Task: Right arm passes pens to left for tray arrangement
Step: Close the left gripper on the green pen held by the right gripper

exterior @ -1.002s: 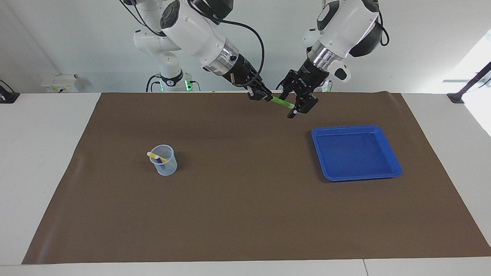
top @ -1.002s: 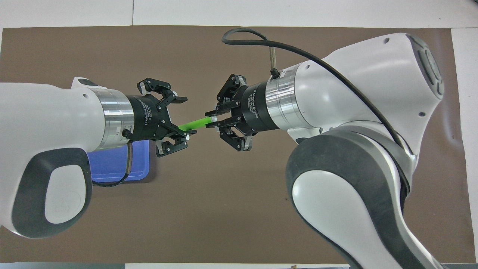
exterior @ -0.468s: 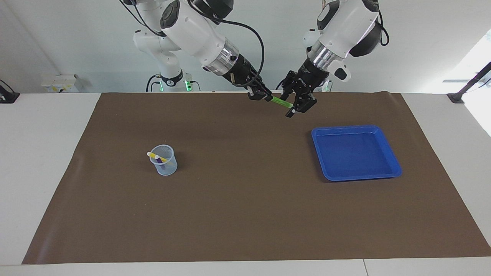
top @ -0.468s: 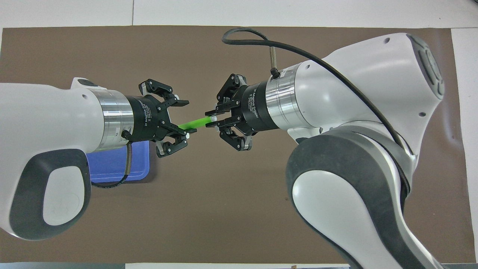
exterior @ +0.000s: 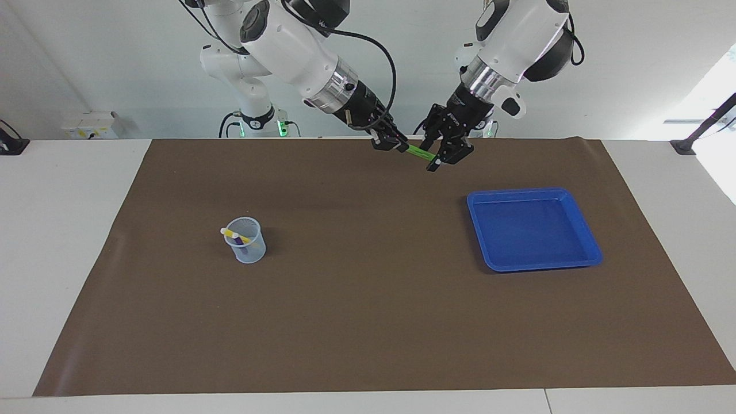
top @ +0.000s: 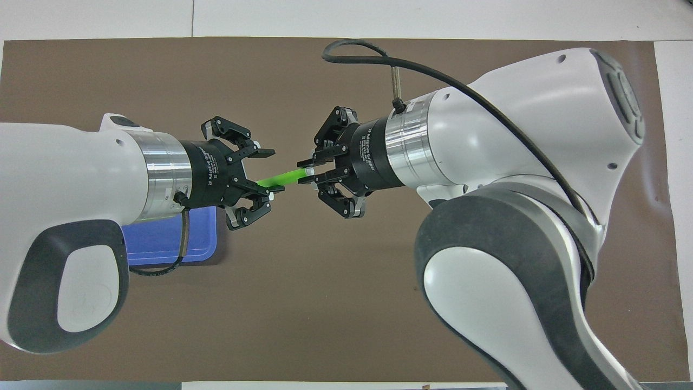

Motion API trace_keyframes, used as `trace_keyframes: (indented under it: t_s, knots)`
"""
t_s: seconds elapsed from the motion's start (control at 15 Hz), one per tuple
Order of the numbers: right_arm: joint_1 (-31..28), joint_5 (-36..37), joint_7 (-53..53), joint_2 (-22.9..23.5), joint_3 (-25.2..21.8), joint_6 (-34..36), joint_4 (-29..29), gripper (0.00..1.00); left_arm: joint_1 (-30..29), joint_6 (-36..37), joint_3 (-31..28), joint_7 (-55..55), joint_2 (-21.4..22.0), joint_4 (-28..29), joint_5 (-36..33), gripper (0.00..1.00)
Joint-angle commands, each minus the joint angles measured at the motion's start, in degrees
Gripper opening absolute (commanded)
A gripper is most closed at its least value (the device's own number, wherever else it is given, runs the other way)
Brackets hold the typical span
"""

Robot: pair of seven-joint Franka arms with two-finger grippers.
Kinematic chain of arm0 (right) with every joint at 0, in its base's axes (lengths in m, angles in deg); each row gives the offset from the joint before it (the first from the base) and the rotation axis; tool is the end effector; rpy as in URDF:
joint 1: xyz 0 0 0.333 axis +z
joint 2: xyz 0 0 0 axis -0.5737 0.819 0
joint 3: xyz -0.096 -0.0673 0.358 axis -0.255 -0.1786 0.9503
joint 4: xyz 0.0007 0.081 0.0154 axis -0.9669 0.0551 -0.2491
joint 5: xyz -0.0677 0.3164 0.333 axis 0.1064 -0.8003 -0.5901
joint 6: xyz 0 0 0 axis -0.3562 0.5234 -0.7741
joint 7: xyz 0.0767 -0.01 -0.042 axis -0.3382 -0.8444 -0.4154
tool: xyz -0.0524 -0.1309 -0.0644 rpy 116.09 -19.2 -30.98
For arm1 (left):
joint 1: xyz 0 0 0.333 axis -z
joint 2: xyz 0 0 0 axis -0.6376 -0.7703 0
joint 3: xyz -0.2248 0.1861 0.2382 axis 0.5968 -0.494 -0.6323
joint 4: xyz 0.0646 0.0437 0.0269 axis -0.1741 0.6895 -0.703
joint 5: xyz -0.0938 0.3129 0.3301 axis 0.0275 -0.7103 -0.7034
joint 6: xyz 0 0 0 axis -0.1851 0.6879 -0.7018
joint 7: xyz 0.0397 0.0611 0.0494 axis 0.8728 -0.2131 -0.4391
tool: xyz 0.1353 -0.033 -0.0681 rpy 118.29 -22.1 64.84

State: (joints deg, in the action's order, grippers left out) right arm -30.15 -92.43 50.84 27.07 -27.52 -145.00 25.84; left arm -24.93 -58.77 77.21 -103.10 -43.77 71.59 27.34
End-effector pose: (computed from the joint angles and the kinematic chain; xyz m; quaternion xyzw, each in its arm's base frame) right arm 0.6165 0.4040 0.6232 -0.6804 0.6328 0.2444 0.2772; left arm 0.5483 -0.3286 0.6066 0.6233 0.7366 -0.1429 0.2203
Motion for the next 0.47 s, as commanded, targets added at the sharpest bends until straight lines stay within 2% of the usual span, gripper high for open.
trace_keyframes:
  t_s: [0.0, 0.4]
  knots:
    - [-0.46, -0.18, 0.96, -0.06, 0.75, 0.17, 0.05, 0.00, 0.34, 0.28, -0.54, 1.75, 0.72, 0.38, 1.08, 0.00]
    - [-0.46, -0.18, 0.96, -0.06, 0.66, 0.26, 0.05, 0.00, 0.08, -0.07, -0.54, 0.71, 0.72, 0.11, 1.08, 0.00]
